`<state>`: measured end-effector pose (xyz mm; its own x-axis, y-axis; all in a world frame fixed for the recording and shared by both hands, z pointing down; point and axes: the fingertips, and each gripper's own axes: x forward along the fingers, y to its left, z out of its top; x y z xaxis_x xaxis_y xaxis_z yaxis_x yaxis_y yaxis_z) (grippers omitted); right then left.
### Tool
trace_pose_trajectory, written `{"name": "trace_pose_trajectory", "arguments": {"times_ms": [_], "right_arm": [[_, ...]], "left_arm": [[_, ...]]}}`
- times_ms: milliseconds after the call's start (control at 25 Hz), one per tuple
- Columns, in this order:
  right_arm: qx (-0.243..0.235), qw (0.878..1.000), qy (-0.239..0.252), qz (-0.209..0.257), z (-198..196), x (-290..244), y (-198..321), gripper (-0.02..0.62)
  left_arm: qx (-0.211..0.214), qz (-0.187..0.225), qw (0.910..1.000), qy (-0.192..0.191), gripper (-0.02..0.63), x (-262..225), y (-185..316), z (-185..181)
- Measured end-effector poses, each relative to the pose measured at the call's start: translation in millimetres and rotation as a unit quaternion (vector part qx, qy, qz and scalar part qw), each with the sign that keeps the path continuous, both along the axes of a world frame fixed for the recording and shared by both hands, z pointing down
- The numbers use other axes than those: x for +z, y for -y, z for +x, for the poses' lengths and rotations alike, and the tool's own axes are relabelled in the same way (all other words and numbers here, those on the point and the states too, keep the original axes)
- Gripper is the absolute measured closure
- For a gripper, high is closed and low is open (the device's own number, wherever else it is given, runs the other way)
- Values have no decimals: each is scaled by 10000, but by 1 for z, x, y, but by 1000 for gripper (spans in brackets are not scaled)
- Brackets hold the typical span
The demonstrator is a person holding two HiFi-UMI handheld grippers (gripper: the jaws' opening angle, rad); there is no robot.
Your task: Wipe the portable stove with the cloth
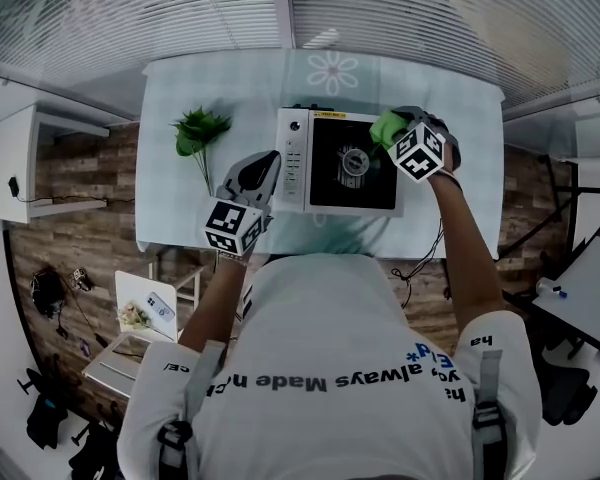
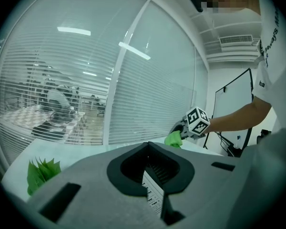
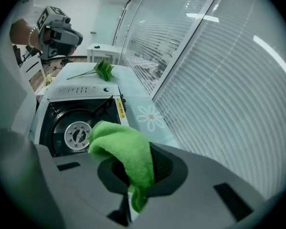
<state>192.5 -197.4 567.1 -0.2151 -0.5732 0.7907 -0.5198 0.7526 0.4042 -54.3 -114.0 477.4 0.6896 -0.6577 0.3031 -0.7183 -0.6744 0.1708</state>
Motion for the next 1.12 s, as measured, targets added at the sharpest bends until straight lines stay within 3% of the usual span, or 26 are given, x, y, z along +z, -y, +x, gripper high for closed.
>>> {"name": "trace_pose_trajectory", "arguments": {"times_ms": [280, 520, 1120], "right_arm": [[-70, 9988, -294, -392, -23, 58, 6, 572], [-174, 9986, -315, -384, -34, 56, 10, 572], [-1014, 9942, -280, -233, -136, 57, 25, 572]], "left_arm": [[-119, -39, 9999, 21, 594, 2, 1, -12], [-198, -35, 9998, 23, 594, 1, 2, -19], [-390, -79, 9992, 18, 594, 2, -6, -43]]}}
